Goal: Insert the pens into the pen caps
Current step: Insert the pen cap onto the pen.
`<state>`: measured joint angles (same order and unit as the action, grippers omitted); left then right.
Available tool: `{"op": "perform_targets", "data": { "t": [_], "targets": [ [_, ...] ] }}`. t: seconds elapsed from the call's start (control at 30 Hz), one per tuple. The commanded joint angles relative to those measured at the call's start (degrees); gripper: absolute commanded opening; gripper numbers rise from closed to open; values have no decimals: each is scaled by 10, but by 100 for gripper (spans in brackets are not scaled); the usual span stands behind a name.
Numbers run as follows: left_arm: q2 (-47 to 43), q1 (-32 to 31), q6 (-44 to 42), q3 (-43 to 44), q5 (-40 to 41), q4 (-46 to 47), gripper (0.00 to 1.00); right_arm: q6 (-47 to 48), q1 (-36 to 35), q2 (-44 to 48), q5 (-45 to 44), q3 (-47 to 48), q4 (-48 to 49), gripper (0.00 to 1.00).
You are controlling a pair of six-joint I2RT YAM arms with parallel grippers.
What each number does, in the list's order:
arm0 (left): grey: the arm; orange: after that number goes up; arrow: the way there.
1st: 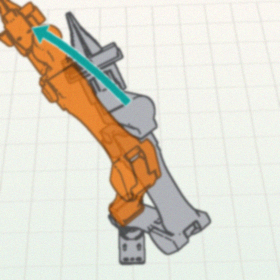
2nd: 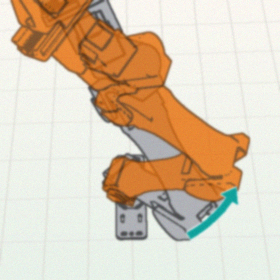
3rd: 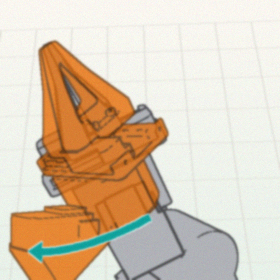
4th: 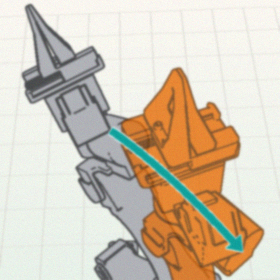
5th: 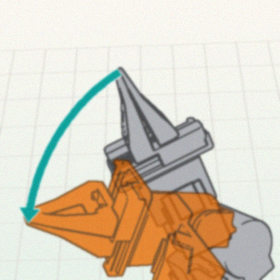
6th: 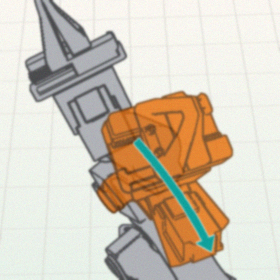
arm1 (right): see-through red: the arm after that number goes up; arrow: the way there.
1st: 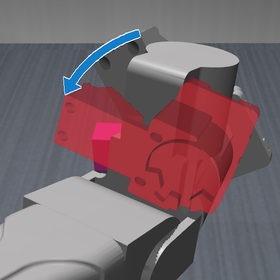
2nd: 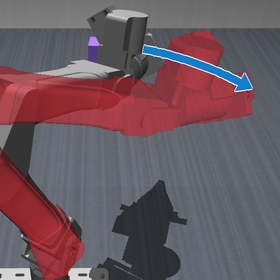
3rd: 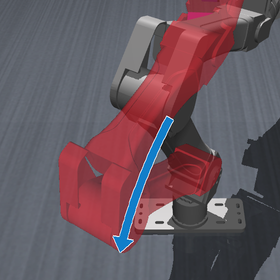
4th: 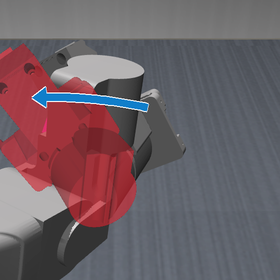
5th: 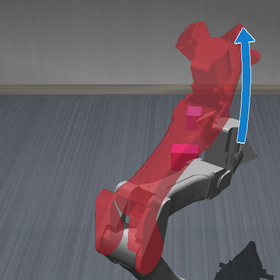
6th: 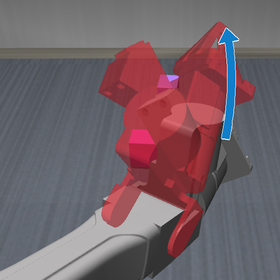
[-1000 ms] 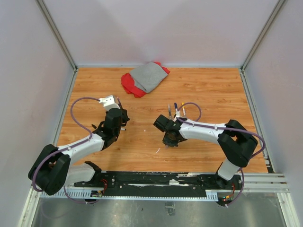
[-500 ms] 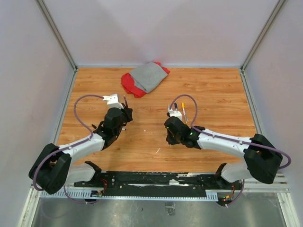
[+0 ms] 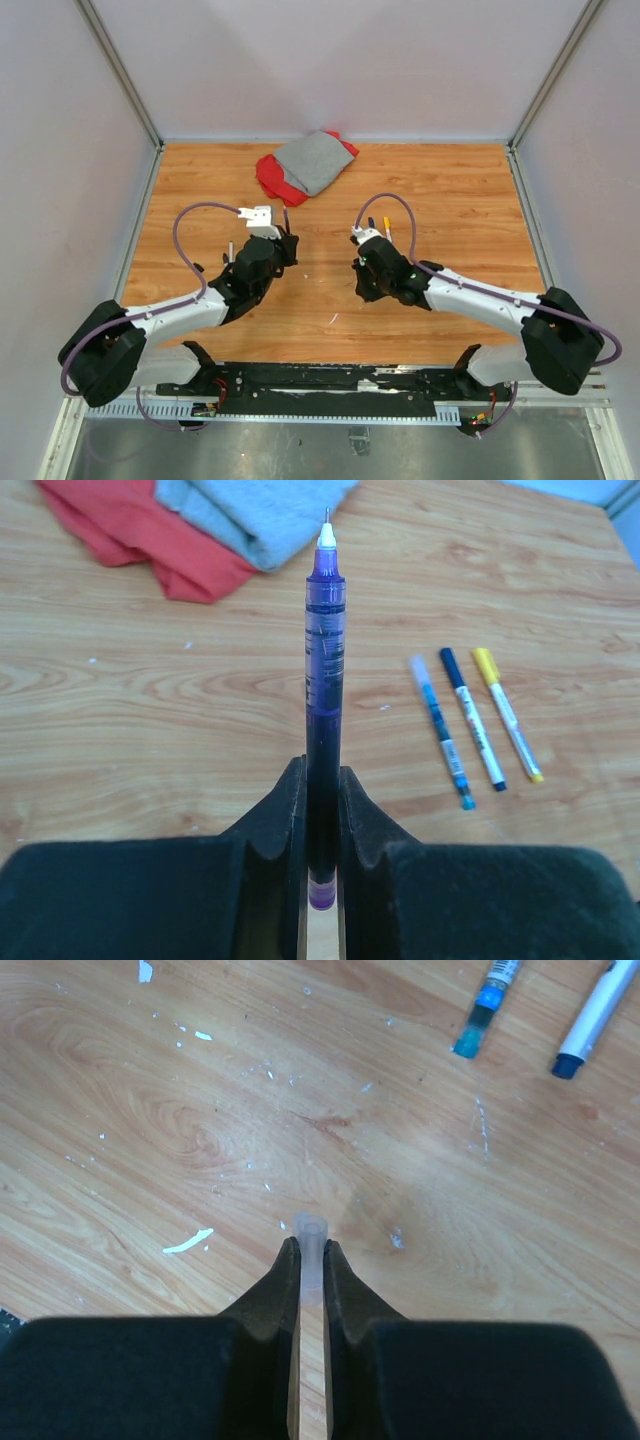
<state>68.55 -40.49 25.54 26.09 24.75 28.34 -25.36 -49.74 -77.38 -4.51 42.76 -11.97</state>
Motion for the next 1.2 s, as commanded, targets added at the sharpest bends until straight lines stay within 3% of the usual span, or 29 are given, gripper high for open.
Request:
{"op": "perform_targets", "data": {
  "t": [0.0,0.27,0.7,0.87,1.17],
  "targets": [
    [19,-36,-12,34,50,40,1,14,30,56,38,-33,14,1],
    [64,-61,-22,35,43,88,0,-3,97,137,109,-84,61,1],
    [58,-73,-14,26,-13,87,0,-16,103,224,34,-132,136,0],
    [64,-97,-28,24,-22,113,1,10,103,246,29,-98,72,0],
    [67,-167,-59,19,-17,160,0,36,103,280,44,-98,78,1]
  ]
}}
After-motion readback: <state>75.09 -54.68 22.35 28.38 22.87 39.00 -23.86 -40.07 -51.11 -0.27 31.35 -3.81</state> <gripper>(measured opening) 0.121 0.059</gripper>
